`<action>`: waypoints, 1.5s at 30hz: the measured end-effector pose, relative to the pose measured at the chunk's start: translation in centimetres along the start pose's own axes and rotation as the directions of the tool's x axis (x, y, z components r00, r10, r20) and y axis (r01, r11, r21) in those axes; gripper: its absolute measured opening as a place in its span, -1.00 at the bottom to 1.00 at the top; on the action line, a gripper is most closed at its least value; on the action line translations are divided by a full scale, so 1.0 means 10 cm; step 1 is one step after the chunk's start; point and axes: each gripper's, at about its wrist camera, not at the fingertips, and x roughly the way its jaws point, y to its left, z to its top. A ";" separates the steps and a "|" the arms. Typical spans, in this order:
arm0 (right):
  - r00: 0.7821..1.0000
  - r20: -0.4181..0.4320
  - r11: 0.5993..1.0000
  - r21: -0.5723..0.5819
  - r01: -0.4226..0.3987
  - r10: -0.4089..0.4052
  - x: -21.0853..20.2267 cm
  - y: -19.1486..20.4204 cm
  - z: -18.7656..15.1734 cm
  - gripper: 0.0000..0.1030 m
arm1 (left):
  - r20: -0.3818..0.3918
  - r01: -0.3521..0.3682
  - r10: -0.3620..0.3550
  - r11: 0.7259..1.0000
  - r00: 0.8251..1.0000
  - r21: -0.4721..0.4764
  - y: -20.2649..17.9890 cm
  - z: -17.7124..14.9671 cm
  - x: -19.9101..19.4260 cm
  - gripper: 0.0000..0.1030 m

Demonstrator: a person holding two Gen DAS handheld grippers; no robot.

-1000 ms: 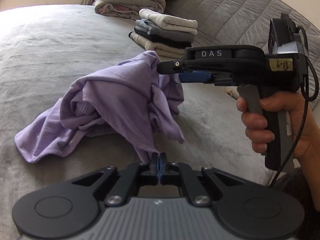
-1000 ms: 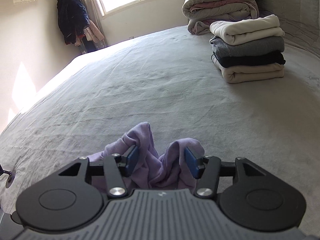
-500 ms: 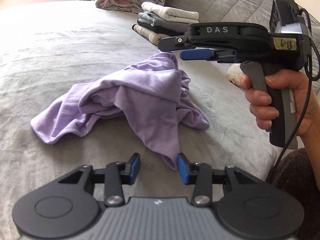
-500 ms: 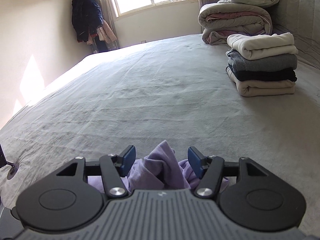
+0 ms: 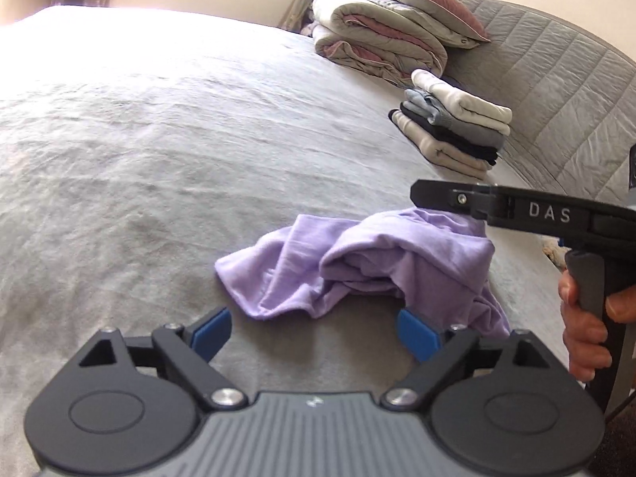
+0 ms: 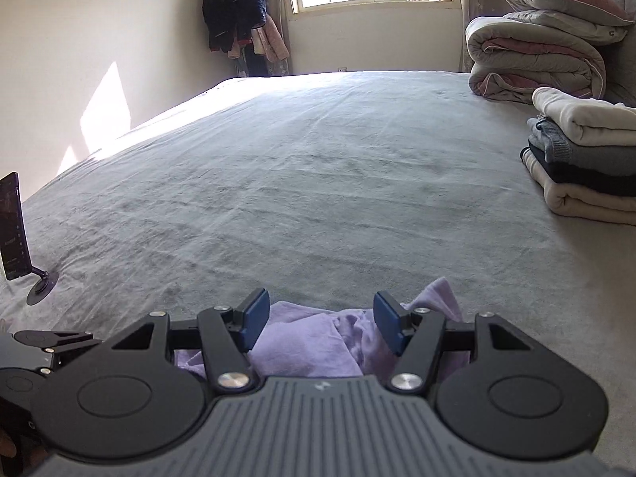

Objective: Fold clothes

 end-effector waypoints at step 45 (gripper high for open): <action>0.986 -0.064 0.961 -0.220 -0.165 0.155 0.46 0.71 -0.27 -0.87 | 0.074 -0.161 0.182 0.960 0.980 -0.228 0.85 -0.05 -0.46 0.98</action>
